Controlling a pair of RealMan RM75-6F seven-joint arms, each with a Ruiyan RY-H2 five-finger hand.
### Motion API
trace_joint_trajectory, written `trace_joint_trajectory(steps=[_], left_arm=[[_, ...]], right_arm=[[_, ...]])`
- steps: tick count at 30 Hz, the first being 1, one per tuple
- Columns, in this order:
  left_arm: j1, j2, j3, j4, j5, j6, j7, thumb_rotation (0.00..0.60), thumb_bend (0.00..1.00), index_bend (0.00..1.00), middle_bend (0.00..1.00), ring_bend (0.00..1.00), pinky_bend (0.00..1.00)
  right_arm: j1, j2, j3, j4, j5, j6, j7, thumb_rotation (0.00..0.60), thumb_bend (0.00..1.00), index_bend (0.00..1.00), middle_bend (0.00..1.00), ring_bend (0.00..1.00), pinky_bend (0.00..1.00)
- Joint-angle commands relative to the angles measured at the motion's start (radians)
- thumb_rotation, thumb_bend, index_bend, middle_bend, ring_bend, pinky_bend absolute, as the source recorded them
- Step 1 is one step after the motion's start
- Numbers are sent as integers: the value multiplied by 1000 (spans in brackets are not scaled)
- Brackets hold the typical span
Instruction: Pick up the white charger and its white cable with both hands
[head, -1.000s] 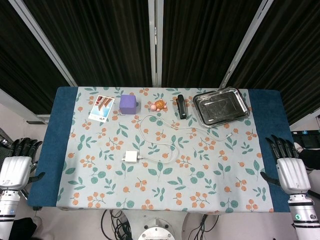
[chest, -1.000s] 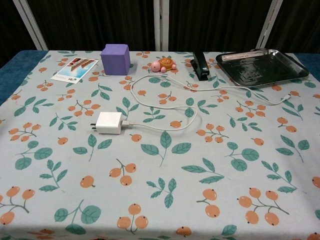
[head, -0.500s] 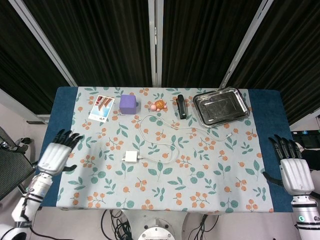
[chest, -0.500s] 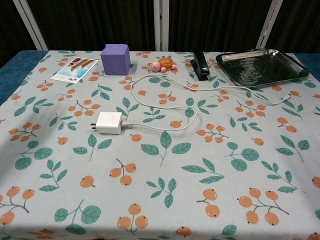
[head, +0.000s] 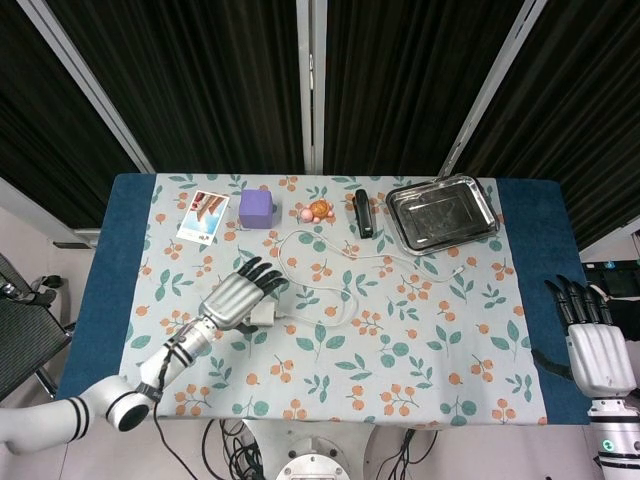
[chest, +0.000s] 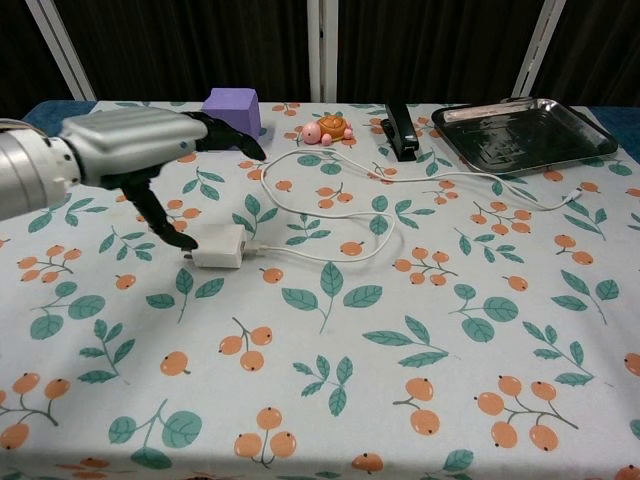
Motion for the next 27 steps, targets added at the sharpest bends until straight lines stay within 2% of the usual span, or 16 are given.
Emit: trace_joint_trajectory(steps=[1,5,9,22,27], left_arm=[[-42,-55,10,37,-13,-42,14,600,63,130,117,46,32],[-70,-118,8,115,-44,-58,66,600,63,129,117,46,32],[-76,-137,7,157,-87,-67,83,600,63,129,117,46,32],[-56,-19,7,108,-184,-72,39,600,63,141,121,46,33],[-73,1,26,88,-185,-121,-9,600,85,229,172,55,34]], right_arm=[[-5,-1,-3,4,-1,4,5,600,56,0,0,0,0],[-11,-1,-6,9,-7,11,14,600,56,0,0,0,0],[-19,3,-7,12,-7,20,23,600,56,0,0,0,0],[-22,-5,-6,32,-6,14,44,600,56,0,0,0,0],[-18,-7,-3,34,-5,7,43,600,55,0,0,0,0]])
